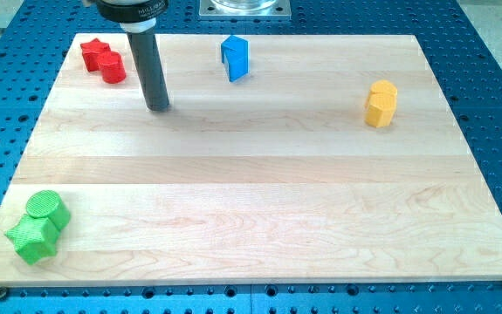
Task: Slightly push the red blocks downwards
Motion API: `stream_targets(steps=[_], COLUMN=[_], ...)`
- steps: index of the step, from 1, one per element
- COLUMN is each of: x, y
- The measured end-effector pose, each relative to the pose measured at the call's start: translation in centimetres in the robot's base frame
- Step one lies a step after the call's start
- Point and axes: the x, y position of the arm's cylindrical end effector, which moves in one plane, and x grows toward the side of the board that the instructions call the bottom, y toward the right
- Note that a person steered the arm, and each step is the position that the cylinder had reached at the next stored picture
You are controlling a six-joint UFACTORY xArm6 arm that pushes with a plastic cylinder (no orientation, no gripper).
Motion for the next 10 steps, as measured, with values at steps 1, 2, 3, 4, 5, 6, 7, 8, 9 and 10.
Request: stream_targets(steps=[1,2,3,4,5,6,7,8,9,10], x=[0.3,1.5,2.8,2.3,1.5,-2.3,-9.2,-14.2,-14.3,-10.9], y=[0.0,0.0,-6.6,-16.6,-17.3,-17.2,-17.2,-16.4,-13.2,-11.9])
